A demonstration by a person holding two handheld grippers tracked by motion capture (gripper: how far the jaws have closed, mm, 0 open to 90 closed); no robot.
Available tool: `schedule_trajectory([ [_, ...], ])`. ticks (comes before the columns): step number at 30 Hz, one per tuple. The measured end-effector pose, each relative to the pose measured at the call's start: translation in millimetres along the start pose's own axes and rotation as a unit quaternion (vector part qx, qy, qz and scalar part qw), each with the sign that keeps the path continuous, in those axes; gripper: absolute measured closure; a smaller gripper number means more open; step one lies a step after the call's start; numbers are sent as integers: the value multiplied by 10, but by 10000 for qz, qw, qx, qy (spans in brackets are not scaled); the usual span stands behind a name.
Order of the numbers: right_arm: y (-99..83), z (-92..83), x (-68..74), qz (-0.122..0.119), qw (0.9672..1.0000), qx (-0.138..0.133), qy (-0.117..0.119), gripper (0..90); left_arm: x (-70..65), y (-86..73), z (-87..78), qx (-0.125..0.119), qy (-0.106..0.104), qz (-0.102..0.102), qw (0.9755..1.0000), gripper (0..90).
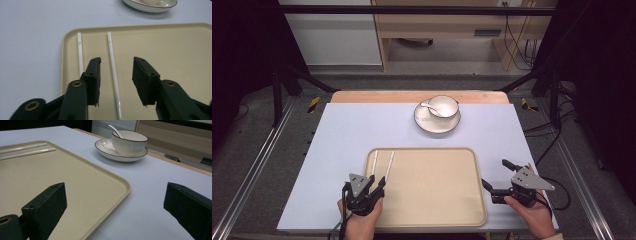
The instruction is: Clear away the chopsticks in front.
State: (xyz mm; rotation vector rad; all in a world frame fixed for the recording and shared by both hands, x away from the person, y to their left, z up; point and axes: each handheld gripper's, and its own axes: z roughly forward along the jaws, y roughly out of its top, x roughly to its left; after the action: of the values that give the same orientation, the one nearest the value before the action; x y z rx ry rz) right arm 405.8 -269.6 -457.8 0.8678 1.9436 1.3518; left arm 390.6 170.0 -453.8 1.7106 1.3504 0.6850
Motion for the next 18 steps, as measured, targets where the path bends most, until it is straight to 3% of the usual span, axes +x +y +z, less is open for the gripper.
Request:
schedule_trajectory([
  [4,-4,2,-17,3,10000,22,-46,46,105,189,131,43,-16,463,9989,471],
  [5,-4,2,-17,3,10000,22,-46,46,105,189,131,43,-16,463,9989,452],
  [6,-5,2,-21,-3,10000,12,-47,46,151,244,159,-7,-23,593,9982,452],
  [10,-9,-7,-33,5,10000,27,-94,44,308,365,222,-122,-359,835,9958,345],
  [13,-12,-11,-40,18,9999,28,-124,42,468,430,207,-379,-698,1087,9909,251],
  [16,-6,-30,-57,73,9998,-33,-160,37,661,457,131,-650,-944,1346,9843,163],
  [17,-3,-37,-63,100,9998,-72,-167,35,790,459,62,-832,-1023,1453,9806,156],
  [18,-3,-37,-63,100,9998,-72,-167,35,790,459,62,-832,-1023,1453,9806,130],
])
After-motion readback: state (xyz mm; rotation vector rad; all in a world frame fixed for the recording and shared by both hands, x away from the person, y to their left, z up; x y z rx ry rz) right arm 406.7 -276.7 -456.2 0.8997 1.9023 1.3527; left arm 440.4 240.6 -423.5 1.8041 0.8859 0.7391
